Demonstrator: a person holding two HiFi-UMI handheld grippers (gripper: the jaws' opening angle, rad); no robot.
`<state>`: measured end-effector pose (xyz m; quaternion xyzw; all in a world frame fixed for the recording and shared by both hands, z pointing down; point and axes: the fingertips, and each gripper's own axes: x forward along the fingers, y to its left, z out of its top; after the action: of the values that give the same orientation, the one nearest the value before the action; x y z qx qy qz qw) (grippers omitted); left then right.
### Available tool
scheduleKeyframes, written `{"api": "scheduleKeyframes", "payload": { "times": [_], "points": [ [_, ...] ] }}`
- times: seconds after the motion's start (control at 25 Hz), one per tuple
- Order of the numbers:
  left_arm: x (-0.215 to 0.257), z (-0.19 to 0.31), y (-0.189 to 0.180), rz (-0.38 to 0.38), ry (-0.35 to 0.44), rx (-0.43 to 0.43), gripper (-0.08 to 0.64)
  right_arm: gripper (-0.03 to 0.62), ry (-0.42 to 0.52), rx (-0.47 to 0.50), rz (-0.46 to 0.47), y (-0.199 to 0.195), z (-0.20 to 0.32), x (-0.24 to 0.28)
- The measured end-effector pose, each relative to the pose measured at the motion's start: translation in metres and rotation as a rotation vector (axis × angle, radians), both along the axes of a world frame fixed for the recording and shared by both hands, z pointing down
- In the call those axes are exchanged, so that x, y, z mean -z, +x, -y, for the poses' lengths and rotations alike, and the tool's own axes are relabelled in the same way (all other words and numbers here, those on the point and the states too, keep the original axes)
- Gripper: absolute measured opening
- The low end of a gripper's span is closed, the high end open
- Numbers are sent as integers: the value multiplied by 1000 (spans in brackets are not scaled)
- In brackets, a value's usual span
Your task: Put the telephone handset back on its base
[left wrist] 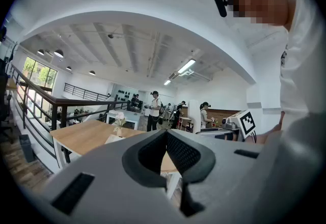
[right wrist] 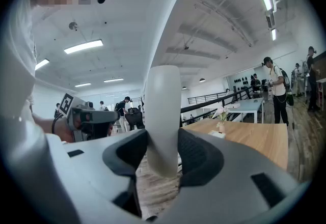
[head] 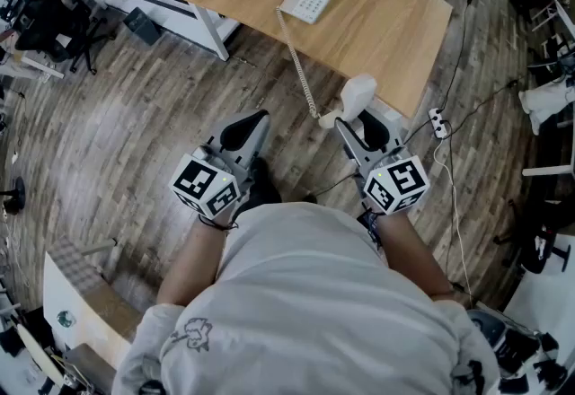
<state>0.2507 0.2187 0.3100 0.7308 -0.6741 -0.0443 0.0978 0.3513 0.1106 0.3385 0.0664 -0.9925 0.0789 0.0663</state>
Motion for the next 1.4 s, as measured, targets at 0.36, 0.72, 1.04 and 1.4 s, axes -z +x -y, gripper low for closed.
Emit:
{"api": "scheduleKeyframes", "payload": {
  "times": [0.36, 0.72, 1.04, 1.4],
  "points": [
    [5, 3, -7, 30, -5, -2, 6, 199, 7, 6, -2, -7, 4, 0],
    [-4, 6, -57, 15, -33, -10, 6, 198, 10, 28, -24, -49, 4, -6],
    [-9, 17, -129, 9, -37, -71, 6, 198, 11, -34, -41, -113, 10, -8],
    [-13, 22, -201, -8, -40, -160, 6, 198, 4, -138, -69, -175, 14, -9]
  ]
}}
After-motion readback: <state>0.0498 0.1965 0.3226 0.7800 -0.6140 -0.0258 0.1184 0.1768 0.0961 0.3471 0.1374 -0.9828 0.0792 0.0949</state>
